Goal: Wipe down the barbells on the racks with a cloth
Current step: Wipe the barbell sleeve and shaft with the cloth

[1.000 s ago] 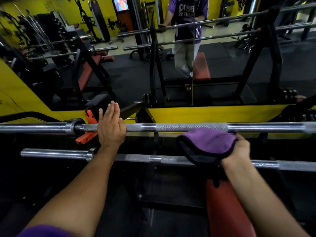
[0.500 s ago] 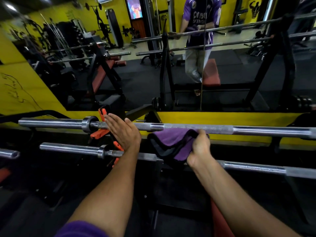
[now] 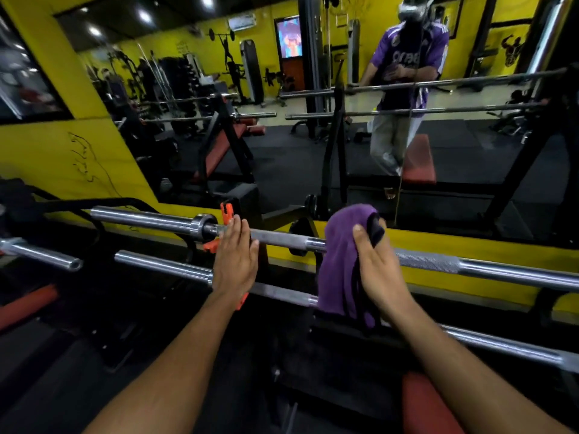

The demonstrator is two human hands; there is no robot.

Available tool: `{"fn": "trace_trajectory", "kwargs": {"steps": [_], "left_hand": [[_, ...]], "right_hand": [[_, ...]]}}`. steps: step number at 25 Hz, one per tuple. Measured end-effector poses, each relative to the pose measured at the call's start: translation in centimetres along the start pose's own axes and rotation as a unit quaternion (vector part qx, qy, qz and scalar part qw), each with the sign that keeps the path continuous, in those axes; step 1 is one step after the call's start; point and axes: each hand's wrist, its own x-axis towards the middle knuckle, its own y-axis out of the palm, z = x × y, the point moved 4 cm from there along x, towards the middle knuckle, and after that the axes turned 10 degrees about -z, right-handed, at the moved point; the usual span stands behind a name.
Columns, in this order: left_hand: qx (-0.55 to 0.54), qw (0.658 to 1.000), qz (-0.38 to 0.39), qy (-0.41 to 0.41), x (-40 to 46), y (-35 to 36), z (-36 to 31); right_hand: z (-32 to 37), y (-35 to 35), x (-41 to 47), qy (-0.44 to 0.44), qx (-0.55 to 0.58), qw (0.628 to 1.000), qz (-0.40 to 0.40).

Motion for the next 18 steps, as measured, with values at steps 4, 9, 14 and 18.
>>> {"fn": "trace_trajectory", "kwargs": {"steps": [4,9,14,18], "left_hand": [[0.006,0.999,-0.032,-0.020,2.0,-2.0,3.0],[-0.027,0.995,0.048,-0.079,4.6,-0.9,7.3],[-0.010,0.998,0.030,-0.057,4.8,0.0,7.8],[-0.005,0.999,0.012,-0.047,5.0,0.5,8.0]], "right_hand": [[1.7,2.7,2.8,-0.250,-0.161,0.954,0.034],[-6.3,7.4,4.4,-0.390,-0.548,0.718,0.179],[-7.1,7.8,5.5,-0.419,-0.577,0.685,0.147],[-5.7,11.3,6.3,-0.379,-0.593,0.692,0.163]]}}
